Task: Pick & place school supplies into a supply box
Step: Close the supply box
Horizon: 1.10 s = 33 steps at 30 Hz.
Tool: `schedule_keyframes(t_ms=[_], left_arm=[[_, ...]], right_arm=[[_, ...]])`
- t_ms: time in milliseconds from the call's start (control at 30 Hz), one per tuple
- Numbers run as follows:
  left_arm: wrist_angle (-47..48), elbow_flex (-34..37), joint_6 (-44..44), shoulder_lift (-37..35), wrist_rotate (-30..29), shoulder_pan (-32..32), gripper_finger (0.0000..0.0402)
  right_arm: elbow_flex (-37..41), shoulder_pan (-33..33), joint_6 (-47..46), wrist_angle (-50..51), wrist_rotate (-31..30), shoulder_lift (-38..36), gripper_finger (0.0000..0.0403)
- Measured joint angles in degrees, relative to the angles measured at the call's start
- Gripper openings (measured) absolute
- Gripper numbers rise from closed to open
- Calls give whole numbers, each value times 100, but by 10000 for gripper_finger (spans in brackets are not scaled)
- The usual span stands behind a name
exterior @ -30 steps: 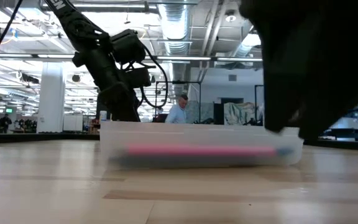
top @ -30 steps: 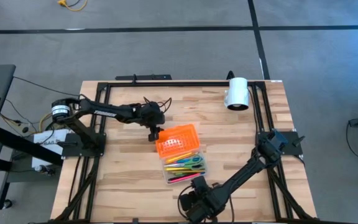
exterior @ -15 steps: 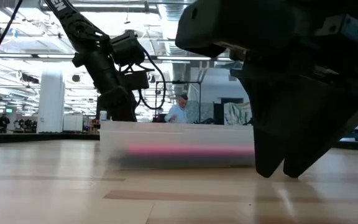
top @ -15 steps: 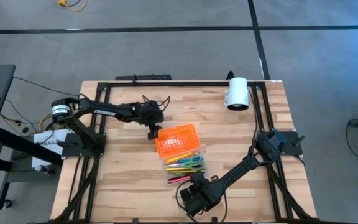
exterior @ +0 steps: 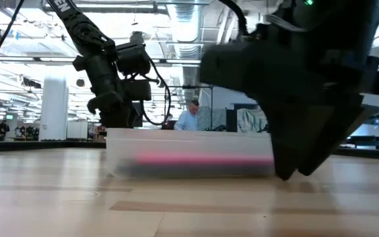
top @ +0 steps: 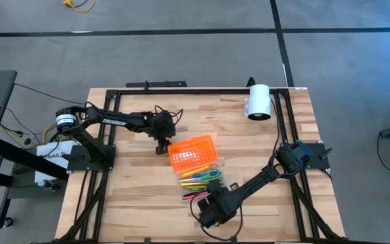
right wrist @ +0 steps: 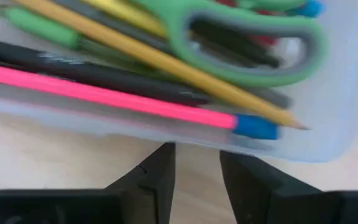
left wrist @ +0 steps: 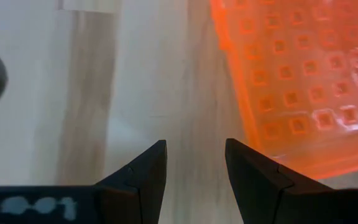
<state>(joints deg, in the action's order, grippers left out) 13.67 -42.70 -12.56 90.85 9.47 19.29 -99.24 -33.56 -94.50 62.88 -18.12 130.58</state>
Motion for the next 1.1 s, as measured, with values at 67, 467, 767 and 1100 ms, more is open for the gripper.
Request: schedule_keyframes(t_ms=[67, 467, 767, 1100], left_arm=[[30, 0, -30, 0, 161, 0, 153], [429, 2, -217, 0, 778, -4, 153], [719, 167, -112, -14, 1080, -19, 153], [845, 491, 32, -425, 1094, -55, 153]], right_arm=[[4, 0, -34, 180, 2, 2, 120], [2, 35, 62, 596, 21, 2, 120], [35, 194, 144, 703, 111, 2, 120], [99, 532, 1292, 581, 170, -20, 118]])
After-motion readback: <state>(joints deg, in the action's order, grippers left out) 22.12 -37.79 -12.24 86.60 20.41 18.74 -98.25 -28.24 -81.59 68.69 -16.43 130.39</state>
